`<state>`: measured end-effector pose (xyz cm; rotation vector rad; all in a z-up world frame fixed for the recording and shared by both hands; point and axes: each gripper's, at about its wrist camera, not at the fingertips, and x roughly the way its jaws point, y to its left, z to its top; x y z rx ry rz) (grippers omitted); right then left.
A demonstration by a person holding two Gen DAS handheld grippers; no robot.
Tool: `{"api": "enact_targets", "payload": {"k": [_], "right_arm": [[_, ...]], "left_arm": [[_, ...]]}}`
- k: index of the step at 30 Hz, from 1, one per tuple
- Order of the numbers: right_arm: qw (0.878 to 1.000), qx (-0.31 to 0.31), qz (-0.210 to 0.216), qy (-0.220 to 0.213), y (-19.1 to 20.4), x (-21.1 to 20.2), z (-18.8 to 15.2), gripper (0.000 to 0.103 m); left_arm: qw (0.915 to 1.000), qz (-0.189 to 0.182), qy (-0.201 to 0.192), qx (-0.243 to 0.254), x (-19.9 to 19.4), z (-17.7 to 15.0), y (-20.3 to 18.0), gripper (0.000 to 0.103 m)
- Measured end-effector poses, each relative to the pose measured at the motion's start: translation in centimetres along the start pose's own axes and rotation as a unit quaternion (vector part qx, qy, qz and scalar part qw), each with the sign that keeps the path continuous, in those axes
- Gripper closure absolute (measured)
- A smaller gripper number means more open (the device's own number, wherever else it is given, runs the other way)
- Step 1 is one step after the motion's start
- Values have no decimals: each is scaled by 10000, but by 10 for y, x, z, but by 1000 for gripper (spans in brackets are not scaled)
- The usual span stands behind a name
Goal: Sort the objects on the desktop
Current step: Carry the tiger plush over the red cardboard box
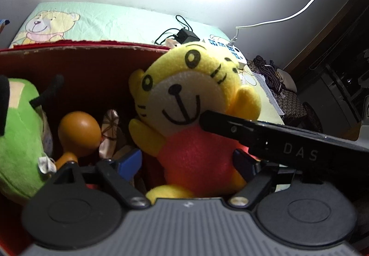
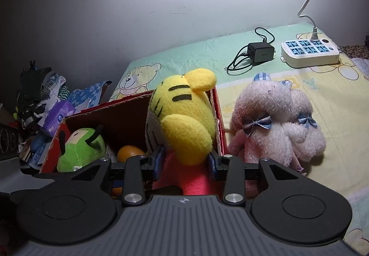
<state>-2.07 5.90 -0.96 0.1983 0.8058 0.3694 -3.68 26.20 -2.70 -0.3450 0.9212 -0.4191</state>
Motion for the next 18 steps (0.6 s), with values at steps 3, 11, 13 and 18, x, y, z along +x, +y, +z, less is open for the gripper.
{"api": "enact_targets", "payload": {"k": [3,11,13,18], "right_arm": [[10000,-44,-53,8,2,1,0,63],[9990,324,187,-239,-6,-13,1,56],[9974,399,248,-549,-9,-21,4,57],[9941,197,518,-930,0,-22,15,76]], "left_arm": [[10000,78,8,58,2,1,-2,17],[9997,153,55,154,6,-2,-2,16],[9998,161,79,128,7,-2,-1,15],[9993,254,221,138,15,-4,0,13]]}}
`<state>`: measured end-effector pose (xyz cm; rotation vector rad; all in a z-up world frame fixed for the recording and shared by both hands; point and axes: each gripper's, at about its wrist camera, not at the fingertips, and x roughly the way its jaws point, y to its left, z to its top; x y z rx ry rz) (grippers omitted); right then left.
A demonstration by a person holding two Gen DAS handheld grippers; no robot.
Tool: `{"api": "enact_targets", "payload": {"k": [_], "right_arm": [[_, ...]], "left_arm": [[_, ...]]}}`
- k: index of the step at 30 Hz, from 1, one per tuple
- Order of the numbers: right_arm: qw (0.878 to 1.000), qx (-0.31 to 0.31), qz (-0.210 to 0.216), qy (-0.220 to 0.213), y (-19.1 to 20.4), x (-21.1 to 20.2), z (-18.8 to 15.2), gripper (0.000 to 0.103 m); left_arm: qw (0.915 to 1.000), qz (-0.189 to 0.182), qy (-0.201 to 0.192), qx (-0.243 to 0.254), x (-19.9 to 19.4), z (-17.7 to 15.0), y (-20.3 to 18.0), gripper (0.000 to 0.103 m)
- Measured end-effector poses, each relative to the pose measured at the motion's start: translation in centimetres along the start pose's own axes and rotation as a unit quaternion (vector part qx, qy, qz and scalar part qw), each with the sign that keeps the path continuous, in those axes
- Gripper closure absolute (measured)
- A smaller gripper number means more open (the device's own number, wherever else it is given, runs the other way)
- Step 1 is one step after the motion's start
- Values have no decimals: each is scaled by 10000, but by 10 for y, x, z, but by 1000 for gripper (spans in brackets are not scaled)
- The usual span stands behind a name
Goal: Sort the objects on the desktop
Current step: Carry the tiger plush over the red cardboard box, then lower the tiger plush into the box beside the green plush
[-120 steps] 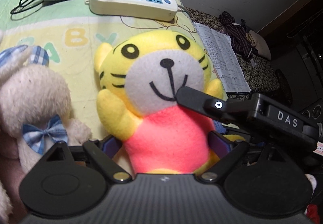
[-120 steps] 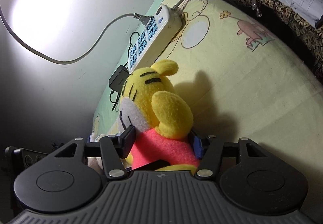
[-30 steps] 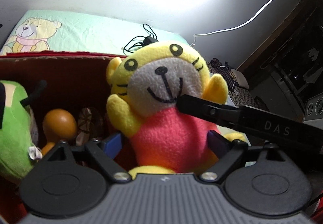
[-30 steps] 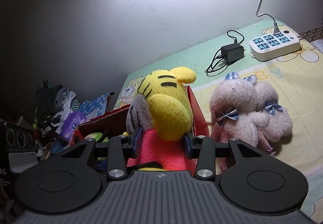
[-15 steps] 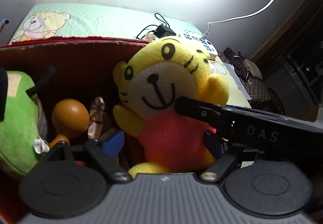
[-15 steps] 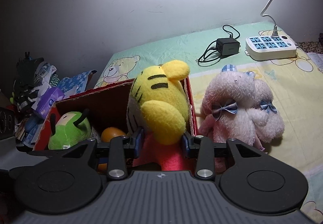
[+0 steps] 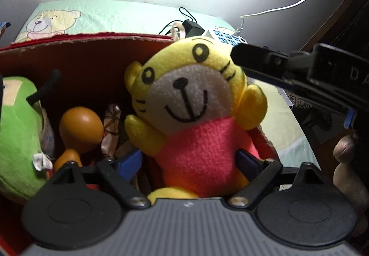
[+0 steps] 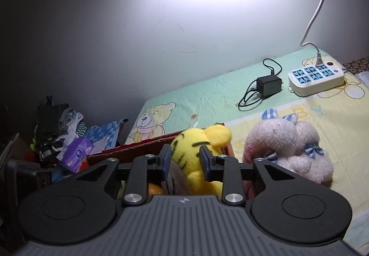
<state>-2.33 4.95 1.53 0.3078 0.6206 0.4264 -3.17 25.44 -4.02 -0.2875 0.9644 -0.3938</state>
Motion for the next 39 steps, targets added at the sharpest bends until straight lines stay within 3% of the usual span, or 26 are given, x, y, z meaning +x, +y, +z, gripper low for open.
{"api": "enact_targets", "payload": {"k": [7,12,25,31,39], "right_arm": [[9988,26,160,458,3,26,-5,80],[9980,192,93,603,-4,30,-6,83],[9970,314,296,647,-14,31,-6,84],[9964,387,382,655,-18,29,-5,85],[9966,277,400,672,-16,28,-5,85]], "left_arm": [[10000,13,12,18,2,2,0,13],[9996,221,99,145,4,5,-5,10],[9989,408,62,230,3,6,-11,7],[9977,595,-129,302,-10,6,-14,7],[9962,832,-269,-35,-17,7,-2,12]]}}
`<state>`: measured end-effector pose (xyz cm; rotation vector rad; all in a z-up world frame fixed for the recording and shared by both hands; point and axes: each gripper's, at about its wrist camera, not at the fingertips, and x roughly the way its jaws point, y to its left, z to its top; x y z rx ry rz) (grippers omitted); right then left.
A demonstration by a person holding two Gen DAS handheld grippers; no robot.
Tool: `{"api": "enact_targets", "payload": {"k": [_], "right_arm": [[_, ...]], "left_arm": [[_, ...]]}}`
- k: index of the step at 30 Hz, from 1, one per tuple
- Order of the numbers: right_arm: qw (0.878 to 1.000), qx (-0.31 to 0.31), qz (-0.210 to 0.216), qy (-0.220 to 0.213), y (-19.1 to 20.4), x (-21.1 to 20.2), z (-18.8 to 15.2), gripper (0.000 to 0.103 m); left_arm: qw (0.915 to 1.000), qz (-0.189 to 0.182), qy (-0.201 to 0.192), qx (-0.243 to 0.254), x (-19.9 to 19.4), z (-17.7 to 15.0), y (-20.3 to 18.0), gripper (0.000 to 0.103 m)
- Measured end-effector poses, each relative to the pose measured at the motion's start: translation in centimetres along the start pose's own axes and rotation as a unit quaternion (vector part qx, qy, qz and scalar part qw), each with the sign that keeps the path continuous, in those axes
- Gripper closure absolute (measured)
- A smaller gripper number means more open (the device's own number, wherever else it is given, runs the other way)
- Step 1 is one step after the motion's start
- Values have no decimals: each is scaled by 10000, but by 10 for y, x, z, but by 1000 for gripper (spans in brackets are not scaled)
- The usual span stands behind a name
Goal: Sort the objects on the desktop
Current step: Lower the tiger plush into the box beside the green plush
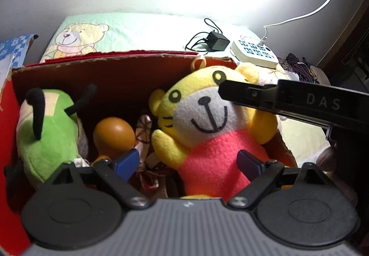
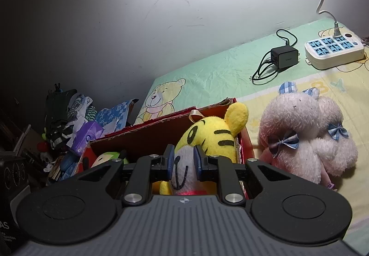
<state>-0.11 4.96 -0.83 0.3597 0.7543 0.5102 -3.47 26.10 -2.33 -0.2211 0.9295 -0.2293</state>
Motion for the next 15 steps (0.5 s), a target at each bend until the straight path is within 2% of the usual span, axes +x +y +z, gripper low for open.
{"api": "enact_targets", "payload": {"k": [10,15], "right_arm": [[9998,-187,-6,8,2,-4,-4,84],[9999,-169,33,-19,1,-7,-7,84]], "left_arm": [[9999,125,11,-25,0,-2,-3,11],[9997,236,15,13,1,-3,-6,6]]}}
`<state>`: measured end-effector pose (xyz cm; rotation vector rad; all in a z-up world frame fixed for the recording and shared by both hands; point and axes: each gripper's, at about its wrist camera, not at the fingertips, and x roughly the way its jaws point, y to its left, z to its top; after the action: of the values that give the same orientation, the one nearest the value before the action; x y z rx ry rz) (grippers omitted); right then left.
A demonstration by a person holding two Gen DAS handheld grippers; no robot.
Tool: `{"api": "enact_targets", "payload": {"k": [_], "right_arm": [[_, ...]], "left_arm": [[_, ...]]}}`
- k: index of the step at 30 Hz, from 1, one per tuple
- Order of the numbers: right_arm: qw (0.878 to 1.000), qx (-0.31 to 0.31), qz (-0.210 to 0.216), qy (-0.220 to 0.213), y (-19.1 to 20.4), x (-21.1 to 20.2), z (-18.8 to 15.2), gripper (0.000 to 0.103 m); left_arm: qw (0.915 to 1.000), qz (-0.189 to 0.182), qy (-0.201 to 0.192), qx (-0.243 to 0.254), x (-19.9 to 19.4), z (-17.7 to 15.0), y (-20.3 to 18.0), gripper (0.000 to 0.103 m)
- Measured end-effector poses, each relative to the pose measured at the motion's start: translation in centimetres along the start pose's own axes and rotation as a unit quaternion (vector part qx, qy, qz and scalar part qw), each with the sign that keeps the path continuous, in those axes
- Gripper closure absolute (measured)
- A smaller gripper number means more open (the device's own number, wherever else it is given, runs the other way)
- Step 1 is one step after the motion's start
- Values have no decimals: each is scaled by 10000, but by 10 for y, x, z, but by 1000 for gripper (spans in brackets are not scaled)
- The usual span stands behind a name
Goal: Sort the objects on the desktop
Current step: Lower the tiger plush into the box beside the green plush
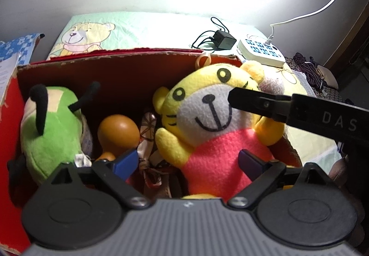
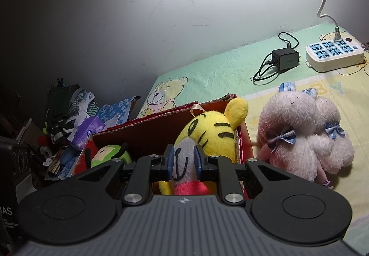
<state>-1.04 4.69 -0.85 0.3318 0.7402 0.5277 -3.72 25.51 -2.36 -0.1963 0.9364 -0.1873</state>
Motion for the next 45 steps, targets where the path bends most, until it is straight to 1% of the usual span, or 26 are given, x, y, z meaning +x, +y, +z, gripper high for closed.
{"api": "enact_targets", "payload": {"k": [3,9,16,26,28,31,37,42,45], "right_arm": [[10000,45,40,-10,-2,-2,-2,84],[9999,-83,15,-64,0,-6,-5,84],[9998,-197,4,-71,1,-10,-10,83],[9998,-100,78,-155,-2,-19,-16,82],[9998,-103,79,-138,-2,-21,-18,79],[9999,-76,91,-124,-3,-24,-20,79],[9997,-72,81,-226,-2,-33,-22,78],[9996,11,60,-277,-3,-39,-24,78],[9995,47,36,-326,-2,-43,-24,77]], "left_arm": [[9999,134,15,41,0,0,-3,3],[9993,338,-21,151,-3,-2,-11,3],[9990,435,47,71,-5,-4,-13,3],[9983,574,101,3,-9,-8,-16,3],[9980,627,98,17,-10,-8,-18,3],[9975,697,85,54,-11,-9,-21,3],[9967,802,53,100,-16,-8,-25,3],[9963,852,53,14,-20,-7,-23,3],[9953,964,111,32,-19,-6,-23,3]]}}
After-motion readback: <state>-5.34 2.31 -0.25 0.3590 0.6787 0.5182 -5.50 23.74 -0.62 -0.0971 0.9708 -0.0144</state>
